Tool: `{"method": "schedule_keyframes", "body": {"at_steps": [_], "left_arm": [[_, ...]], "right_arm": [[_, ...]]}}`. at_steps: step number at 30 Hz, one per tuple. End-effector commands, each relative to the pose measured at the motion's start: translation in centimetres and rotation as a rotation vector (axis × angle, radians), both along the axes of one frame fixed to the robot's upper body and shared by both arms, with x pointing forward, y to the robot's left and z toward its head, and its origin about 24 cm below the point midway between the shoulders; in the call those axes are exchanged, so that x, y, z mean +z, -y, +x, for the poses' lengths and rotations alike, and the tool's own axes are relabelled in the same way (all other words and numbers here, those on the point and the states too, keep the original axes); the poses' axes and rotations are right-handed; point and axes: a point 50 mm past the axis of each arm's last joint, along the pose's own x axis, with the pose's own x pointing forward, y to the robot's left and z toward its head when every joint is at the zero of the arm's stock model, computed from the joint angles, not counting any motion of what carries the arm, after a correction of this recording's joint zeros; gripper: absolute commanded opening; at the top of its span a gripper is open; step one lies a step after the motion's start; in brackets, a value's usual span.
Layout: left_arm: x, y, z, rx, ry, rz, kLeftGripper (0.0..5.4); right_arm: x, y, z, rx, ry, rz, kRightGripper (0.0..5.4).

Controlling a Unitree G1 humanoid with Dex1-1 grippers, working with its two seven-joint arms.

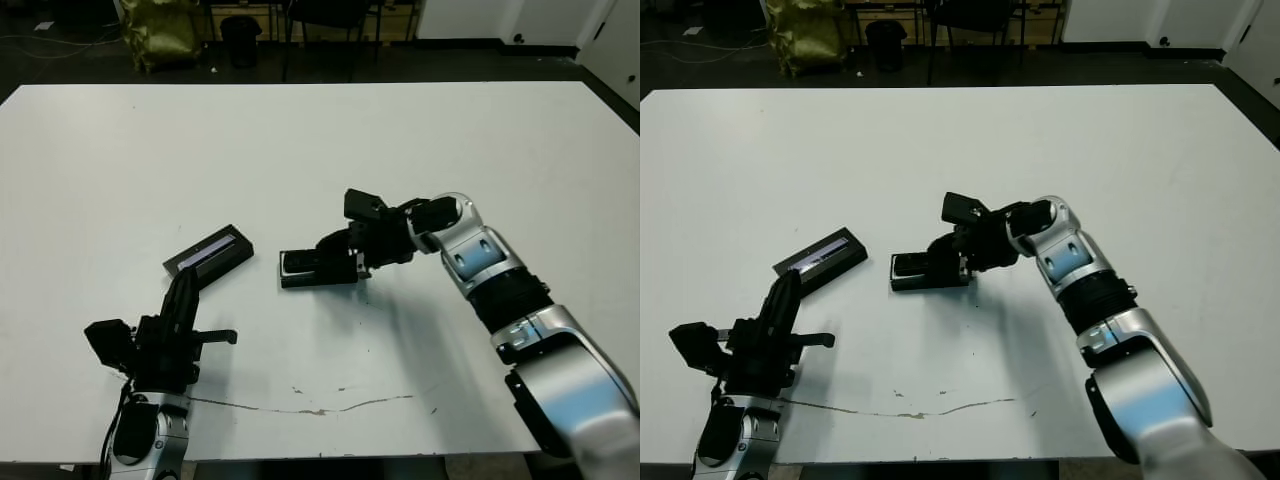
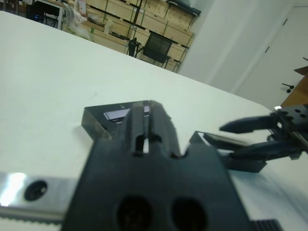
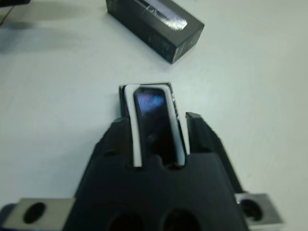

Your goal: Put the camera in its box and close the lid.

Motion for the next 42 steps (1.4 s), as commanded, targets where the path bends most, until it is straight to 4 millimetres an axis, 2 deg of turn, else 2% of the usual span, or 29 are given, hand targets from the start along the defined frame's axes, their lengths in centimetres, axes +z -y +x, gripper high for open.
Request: {"method": "schedule_keyframes", "body": {"at_steps": [1, 6, 13, 21, 32, 36, 39, 42], "left_arm": [[-0.7, -0.3, -0.3, 0.003, -0.034, -0.001, 0.0], [-0.7, -0.2, -0.2, 0.004, -0.037, 0.001, 0.0], [-0.8, -0.2, -0.2, 0.006, -0.034, 0.004, 0.0], [-0.8, -0.2, -0.3, 0.014, -0.046, 0.001, 0.0], [-0.8, -0.2, -0.4, 0.015, -0.04, -0.008, 0.0], [-0.8, -0.3, -0.4, 0.006, -0.02, 0.011, 0.0], [-0.8, -0.4, -0.3, 0.013, -0.023, 0.009, 0.0], [-0.8, -0.4, -0.3, 0.017, -0.026, 0.013, 0.0]], "right_arm": [[0.3, 0.9, 0.5, -0.017, 0.075, -0.043, 2.82], [0.5, 1.1, 0.6, 0.01, 0.126, -0.068, 3.93], [0.4, 1.2, 0.6, 0.023, 0.104, -0.059, 5.37], [1.7, 1.9, 0.9, -0.012, 0.118, -0.032, 5.37], [4.9, 5.8, 0.0, -0.232, 0.024, 0.295, 5.37], [5.7, 7.5, -1.3, -0.359, 0.082, 0.458, 5.37], [5.2, 8.3, -2.7, -0.518, 0.178, 0.544, 5.01], [4.2, 8.6, -4.1, -0.638, 0.25, 0.578, 4.31]]}}
